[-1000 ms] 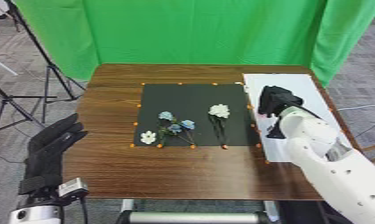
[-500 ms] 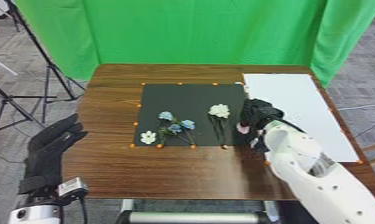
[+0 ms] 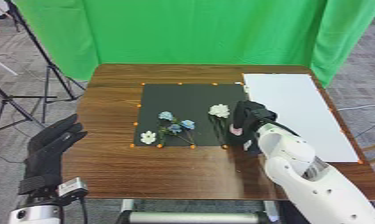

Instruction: Arrange flowers

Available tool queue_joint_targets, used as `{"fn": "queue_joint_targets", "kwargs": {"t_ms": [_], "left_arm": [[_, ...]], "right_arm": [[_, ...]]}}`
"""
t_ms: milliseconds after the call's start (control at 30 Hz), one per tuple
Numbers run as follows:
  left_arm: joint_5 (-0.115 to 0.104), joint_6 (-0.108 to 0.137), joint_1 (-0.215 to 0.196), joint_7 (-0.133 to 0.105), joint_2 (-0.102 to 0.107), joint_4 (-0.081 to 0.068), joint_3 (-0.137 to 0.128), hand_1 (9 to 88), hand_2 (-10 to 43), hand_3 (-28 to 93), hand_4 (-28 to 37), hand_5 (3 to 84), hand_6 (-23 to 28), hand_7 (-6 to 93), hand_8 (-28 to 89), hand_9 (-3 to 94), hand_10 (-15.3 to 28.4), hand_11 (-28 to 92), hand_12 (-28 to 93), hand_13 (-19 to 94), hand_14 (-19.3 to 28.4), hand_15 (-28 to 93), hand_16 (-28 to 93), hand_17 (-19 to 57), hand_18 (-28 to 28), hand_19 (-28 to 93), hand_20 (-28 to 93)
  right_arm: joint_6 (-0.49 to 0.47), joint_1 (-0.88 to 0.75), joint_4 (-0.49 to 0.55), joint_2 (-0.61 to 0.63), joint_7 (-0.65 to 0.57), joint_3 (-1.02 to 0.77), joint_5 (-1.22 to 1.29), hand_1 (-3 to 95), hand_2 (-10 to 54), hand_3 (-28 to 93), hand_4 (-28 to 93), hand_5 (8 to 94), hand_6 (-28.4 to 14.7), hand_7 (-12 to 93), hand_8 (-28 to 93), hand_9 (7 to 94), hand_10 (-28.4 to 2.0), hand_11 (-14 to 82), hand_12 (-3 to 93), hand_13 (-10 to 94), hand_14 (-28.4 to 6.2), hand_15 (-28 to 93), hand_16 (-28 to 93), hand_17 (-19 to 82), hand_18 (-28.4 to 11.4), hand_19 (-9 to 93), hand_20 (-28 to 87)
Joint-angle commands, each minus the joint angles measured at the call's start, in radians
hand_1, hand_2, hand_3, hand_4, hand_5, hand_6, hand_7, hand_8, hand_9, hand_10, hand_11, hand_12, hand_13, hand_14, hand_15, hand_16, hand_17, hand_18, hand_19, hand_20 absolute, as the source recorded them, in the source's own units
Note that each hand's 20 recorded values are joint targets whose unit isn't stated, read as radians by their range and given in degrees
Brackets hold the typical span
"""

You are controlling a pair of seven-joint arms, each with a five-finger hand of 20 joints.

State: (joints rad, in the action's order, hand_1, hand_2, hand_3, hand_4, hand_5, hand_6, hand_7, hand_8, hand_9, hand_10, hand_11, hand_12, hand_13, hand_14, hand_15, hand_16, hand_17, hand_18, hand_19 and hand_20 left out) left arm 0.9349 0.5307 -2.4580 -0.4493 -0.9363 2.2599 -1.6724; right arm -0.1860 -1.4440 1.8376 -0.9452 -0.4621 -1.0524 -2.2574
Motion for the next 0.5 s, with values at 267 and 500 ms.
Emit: {"fn": "queue_joint_targets", "kwargs": {"t_ms": [267,500], "left_arm": [[0.013,-0.009,-0.016,0.012,-0.015,0.006,-0.003,27.0,3.7,84,-18.2,42.1,11.3,15.9,-11,35.0,20.1,39,6,26,27.3,66,-18,-9.8,21.4,59,5],[0.012,-0.008,-0.015,0.015,-0.016,0.007,-0.004,26.9,3.8,84,-18.1,42.1,11.3,15.9,-11,35.0,20.1,39,6,26,27.4,66,-18,-9.8,21.4,59,5]], "right_arm": [[-0.009,-0.031,0.05,-0.012,-0.007,-0.02,0.028,43.5,-9.5,80,-28,75.2,-3.4,21,2,87.2,-9.7,30.3,24.7,82,-5.7,70,21,24,-21.2,86,-8],[-0.046,-0.049,0.063,-0.034,0.0,-0.05,0.041,36.8,-6.0,83,-27,71.4,-3.8,19,-7,85.2,-11.8,33.3,19.8,81,-6.6,71,21,24,-22.4,86,-9]]}}
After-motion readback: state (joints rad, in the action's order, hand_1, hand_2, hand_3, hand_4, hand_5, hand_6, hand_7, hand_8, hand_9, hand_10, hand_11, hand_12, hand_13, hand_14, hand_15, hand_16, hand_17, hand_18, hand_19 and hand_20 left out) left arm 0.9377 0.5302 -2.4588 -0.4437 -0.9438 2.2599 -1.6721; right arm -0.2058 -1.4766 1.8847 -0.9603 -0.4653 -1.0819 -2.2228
